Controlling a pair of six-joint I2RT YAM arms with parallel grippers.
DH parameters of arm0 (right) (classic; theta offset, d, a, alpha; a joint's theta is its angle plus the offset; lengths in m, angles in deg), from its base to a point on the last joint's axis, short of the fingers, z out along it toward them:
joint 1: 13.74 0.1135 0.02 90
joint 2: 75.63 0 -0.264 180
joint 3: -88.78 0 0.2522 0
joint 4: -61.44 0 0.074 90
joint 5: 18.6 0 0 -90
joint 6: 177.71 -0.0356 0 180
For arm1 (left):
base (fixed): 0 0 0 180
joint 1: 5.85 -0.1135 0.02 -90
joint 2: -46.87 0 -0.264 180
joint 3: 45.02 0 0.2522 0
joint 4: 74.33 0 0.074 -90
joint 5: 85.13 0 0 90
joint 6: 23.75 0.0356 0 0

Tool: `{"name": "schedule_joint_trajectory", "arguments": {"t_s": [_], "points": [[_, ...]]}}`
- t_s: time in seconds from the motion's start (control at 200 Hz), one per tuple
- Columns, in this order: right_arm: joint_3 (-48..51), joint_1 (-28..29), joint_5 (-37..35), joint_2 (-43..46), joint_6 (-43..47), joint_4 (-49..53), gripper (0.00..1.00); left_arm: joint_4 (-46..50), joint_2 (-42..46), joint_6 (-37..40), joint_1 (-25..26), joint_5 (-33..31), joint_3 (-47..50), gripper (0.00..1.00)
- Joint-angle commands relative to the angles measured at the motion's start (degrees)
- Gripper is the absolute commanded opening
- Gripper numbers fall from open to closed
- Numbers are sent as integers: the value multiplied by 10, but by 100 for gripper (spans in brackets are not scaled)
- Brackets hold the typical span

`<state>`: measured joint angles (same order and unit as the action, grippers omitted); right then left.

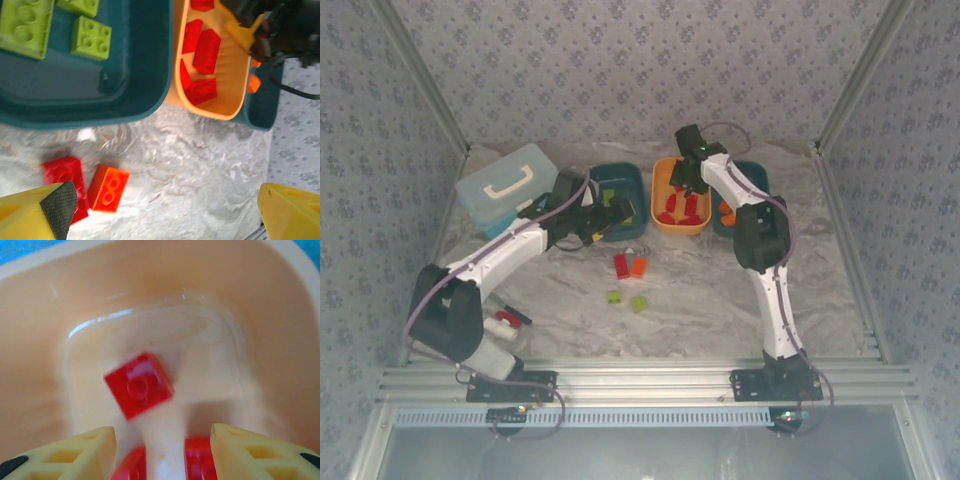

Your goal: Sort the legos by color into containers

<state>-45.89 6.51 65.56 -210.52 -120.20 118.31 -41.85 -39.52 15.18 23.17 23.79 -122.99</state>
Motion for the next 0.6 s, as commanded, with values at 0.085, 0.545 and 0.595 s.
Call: {"name": "schedule_joint_trajectory", "arguments": {"t_s": [0.085, 0.545, 0.595], "points": [[188, 66, -34, 269, 33, -84, 59, 195, 82, 50, 65, -112, 33, 92], [773, 313, -13, 770, -86, -205, 73, 209, 27, -4, 179, -205, 99, 81], [793, 329, -11, 790, -95, -202, 73, 205, 12, -1, 182, -199, 99, 80]]}}
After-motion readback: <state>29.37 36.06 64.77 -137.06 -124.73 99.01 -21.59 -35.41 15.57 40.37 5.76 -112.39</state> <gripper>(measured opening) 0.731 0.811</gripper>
